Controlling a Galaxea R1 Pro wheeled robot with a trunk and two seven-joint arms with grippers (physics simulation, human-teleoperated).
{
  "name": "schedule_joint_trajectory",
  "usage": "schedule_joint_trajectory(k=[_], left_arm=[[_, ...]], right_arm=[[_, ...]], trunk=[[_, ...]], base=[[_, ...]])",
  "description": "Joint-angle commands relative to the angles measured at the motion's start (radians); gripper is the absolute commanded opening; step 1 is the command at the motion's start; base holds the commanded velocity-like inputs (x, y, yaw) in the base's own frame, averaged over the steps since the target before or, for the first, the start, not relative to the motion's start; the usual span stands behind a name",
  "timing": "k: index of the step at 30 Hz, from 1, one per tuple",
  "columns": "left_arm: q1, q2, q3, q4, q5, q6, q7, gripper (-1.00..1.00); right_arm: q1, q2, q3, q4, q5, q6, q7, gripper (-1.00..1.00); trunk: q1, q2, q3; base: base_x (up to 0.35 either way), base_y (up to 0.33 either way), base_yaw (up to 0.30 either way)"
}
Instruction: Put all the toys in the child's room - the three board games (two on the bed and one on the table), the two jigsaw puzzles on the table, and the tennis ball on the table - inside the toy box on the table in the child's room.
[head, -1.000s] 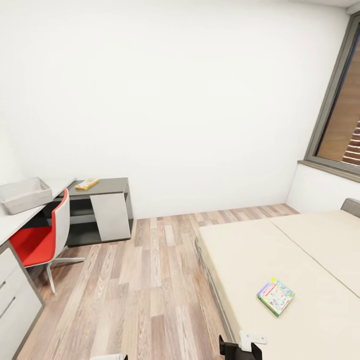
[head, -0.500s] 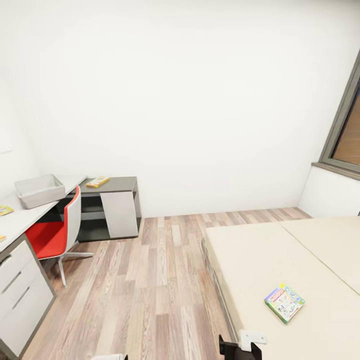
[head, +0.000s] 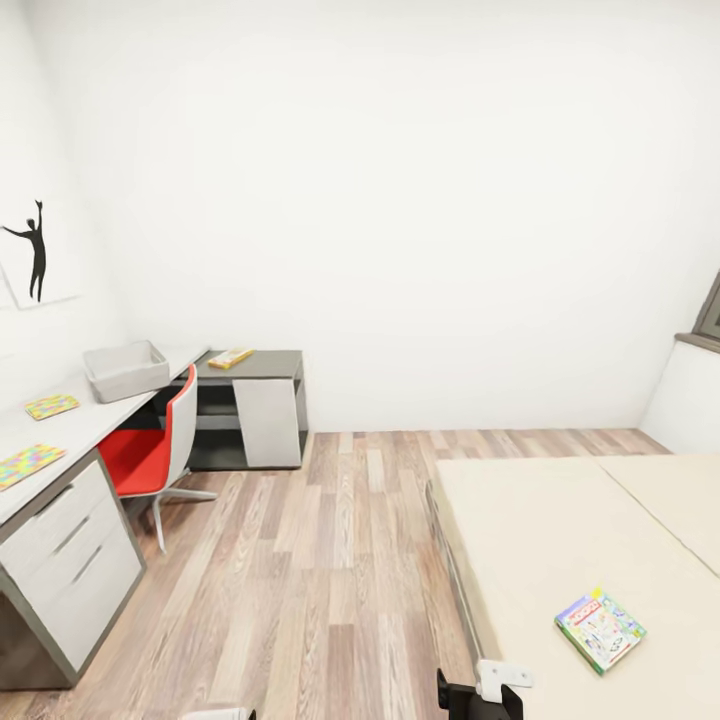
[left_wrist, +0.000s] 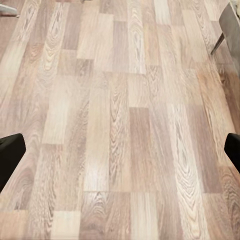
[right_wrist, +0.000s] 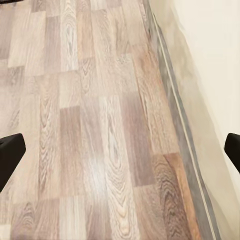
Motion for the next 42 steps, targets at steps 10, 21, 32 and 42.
schedule_joint_trajectory(k=[10,21,32,42], left_arm=[[0.0,0.0,-0.001,-0.002,0.009,0.005,0.003,1.0],[0.0,0.0,-0.002,-0.002,0.007,0.006,0.003,1.0],[0.0,0.0,-0.002,-0.002,0.007,0.006,0.003,1.0],[0.0,0.0,-0.002,-0.002,0.007,0.005,0.003,1.0]], right_arm=[[0.0,0.0,0.002,-0.002,-0.009,0.004,-0.007,1.0],[0.0,0.0,0.002,-0.002,-0.009,0.004,-0.007,1.0],[0.0,0.0,0.002,-0.002,-0.009,0.004,-0.007,1.0],[0.0,0.0,0.002,-0.002,-0.009,0.004,-0.007,1.0]], trunk=[[0.0,-0.001,-0.001],[0.0,-0.001,-0.001],[0.0,-0.001,-0.001],[0.0,-0.001,-0.001]], base=[[-0.003,-0.028,0.043],[0.0,-0.002,0.115],[-0.014,0.0,0.252],[-0.001,0.0,0.052]])
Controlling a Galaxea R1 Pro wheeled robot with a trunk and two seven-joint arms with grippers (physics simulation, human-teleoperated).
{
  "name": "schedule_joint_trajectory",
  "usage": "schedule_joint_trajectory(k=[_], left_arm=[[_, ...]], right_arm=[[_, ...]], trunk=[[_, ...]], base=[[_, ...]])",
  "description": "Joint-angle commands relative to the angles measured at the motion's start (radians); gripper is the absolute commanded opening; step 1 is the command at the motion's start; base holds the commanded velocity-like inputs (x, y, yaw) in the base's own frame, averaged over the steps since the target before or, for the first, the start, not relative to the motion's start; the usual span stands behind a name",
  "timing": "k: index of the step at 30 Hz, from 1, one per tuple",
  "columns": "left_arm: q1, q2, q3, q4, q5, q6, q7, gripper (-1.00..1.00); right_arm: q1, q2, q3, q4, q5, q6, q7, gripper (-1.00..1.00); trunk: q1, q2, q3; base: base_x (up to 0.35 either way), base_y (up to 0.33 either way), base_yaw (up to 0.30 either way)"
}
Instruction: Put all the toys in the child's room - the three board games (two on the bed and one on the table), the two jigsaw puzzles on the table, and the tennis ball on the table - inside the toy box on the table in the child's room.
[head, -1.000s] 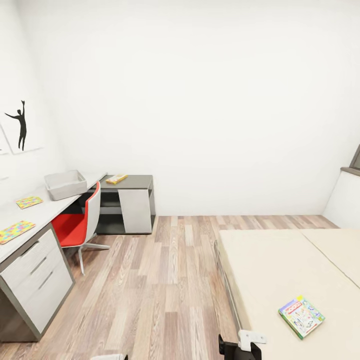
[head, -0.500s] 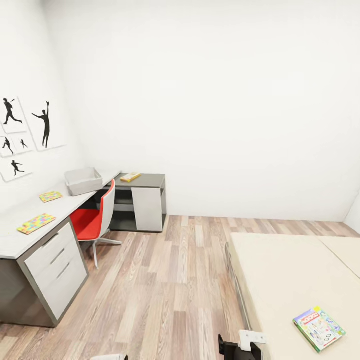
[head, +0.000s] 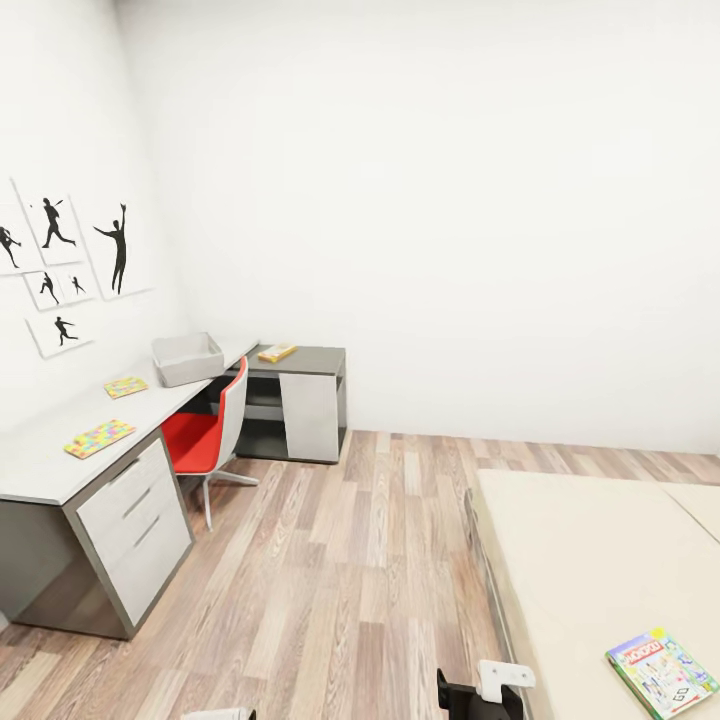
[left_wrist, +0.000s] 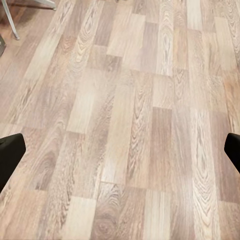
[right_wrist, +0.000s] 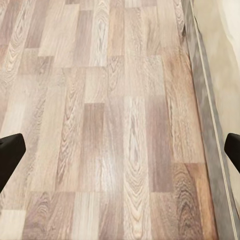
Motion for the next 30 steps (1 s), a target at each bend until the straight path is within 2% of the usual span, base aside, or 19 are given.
schedule_joint_trajectory(k=[1,30], left_arm=[[0.0,0.0,-0.001,-0.002,0.008,0.006,0.003,1.0],[0.0,0.0,-0.001,-0.002,0.008,0.006,0.003,1.0]], right_arm=[[0.0,0.0,0.002,-0.002,-0.008,0.004,-0.007,1.0],[0.0,0.0,0.002,-0.002,-0.008,0.004,-0.007,1.0]], trunk=[[0.0,-0.001,-0.001],[0.0,-0.001,-0.001]], base=[[0.0,0.0,0.005],[-0.01,0.0,0.001]])
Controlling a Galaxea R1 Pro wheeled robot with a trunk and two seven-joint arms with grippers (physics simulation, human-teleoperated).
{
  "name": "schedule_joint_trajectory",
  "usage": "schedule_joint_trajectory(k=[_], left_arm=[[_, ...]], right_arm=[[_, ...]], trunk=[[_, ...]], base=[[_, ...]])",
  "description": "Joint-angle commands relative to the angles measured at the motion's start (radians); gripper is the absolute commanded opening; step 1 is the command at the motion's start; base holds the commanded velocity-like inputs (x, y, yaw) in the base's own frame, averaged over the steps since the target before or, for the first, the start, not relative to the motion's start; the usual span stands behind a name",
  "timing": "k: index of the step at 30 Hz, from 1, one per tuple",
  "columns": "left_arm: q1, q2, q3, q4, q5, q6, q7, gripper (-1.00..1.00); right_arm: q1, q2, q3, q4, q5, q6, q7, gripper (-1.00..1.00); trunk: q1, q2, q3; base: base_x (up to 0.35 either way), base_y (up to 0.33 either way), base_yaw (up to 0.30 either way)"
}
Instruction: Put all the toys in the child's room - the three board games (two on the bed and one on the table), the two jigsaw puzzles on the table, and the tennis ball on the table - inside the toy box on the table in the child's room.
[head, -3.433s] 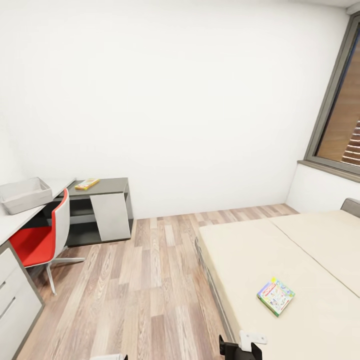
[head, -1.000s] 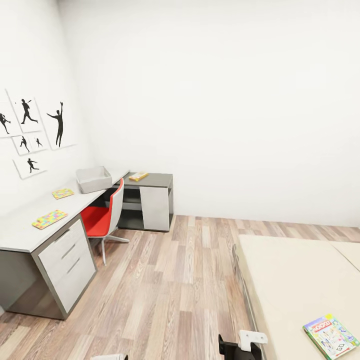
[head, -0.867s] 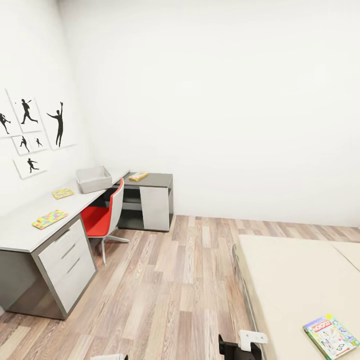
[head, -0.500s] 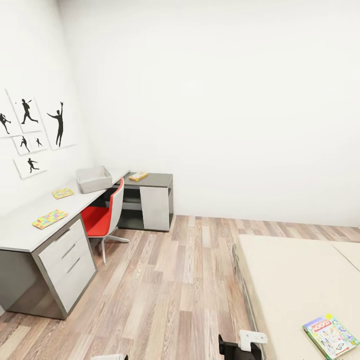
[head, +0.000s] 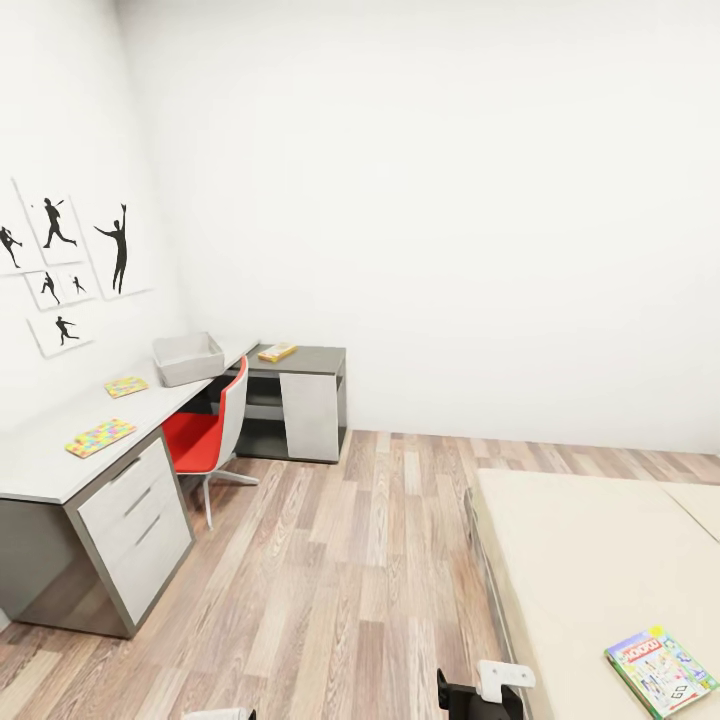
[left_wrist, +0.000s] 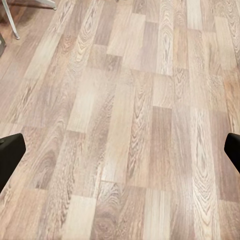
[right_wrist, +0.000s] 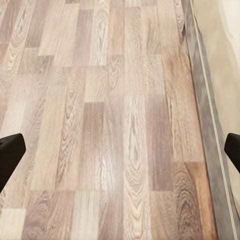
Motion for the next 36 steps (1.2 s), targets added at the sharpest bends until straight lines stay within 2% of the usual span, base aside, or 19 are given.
schedule_joint_trajectory(k=[1,36], left_arm=[[0.0,0.0,-0.001,-0.002,0.008,0.006,0.003,1.0],[0.0,0.0,-0.001,-0.002,0.008,0.006,0.003,1.0]], right_arm=[[0.0,0.0,0.002,-0.002,-0.008,0.004,-0.007,1.0],[0.0,0.0,0.002,-0.002,-0.009,0.004,-0.007,1.0]], trunk=[[0.0,-0.001,-0.001],[0.0,-0.001,0.001]], base=[[0.0,0.0,0.0],[0.0,0.0,-0.032]])
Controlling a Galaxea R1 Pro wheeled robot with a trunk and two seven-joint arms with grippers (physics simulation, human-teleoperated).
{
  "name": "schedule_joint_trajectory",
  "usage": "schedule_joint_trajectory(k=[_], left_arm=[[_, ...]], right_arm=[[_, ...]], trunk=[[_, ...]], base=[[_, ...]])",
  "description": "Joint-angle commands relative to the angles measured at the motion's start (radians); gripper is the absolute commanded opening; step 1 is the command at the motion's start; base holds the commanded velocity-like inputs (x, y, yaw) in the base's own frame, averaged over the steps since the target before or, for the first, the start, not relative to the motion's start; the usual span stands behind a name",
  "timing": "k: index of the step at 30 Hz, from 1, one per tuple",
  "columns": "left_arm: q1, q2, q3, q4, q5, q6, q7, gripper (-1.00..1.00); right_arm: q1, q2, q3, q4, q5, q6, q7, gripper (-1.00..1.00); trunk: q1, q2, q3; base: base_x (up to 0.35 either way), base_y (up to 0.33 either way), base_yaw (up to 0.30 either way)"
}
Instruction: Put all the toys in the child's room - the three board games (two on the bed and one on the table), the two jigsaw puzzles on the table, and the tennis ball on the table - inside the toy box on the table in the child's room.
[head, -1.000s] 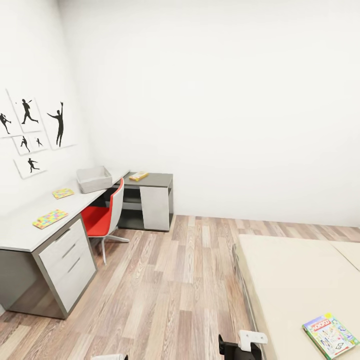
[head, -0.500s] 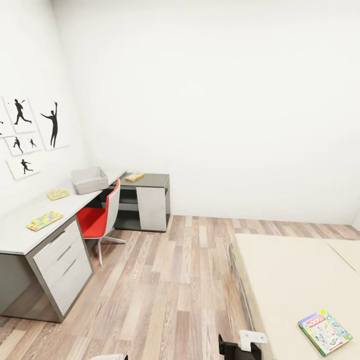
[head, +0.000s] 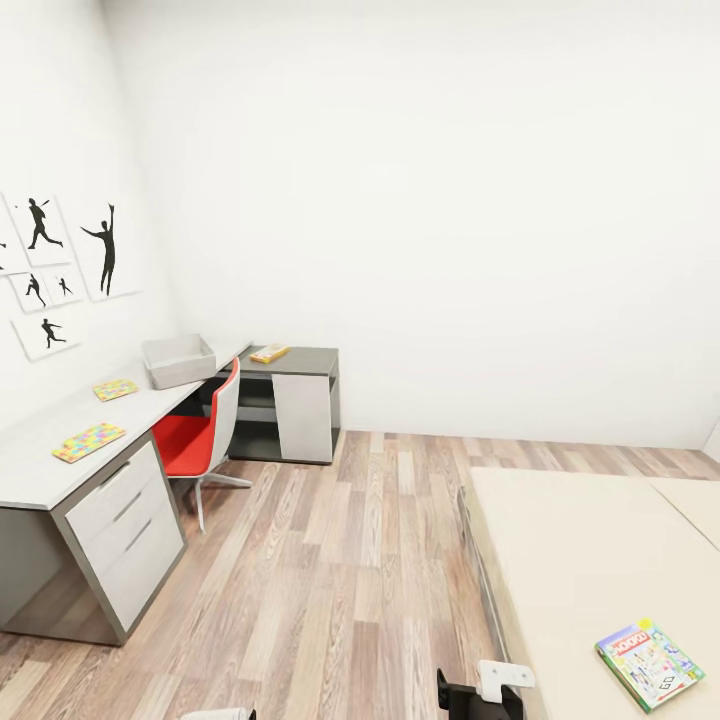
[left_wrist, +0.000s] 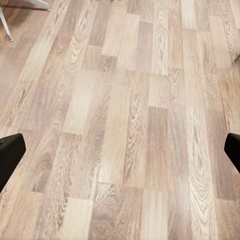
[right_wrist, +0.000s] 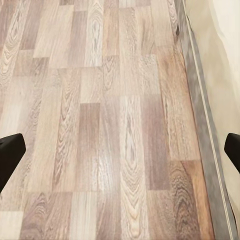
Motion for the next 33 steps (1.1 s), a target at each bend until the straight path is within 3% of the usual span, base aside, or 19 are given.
schedule_joint_trajectory(k=[1,19,33], left_arm=[[0.0,0.0,-0.001,-0.002,0.008,0.006,0.003,1.0],[0.0,0.0,-0.001,-0.002,0.008,0.006,0.003,1.0],[0.0,0.0,-0.001,-0.002,0.008,0.006,0.003,1.0]], right_arm=[[0.0,0.0,0.002,-0.002,-0.008,0.004,-0.007,1.0],[0.0,0.0,0.002,-0.002,-0.008,0.004,-0.007,1.0],[0.0,0.0,0.002,-0.002,-0.008,0.004,-0.007,1.0]], trunk=[[0.0,-0.001,-0.001],[0.0,-0.001,-0.001],[0.0,-0.001,-0.001]], base=[[0.0,0.0,0.0],[0.0,0.0,-0.002],[0.0,0.0,-0.15]])
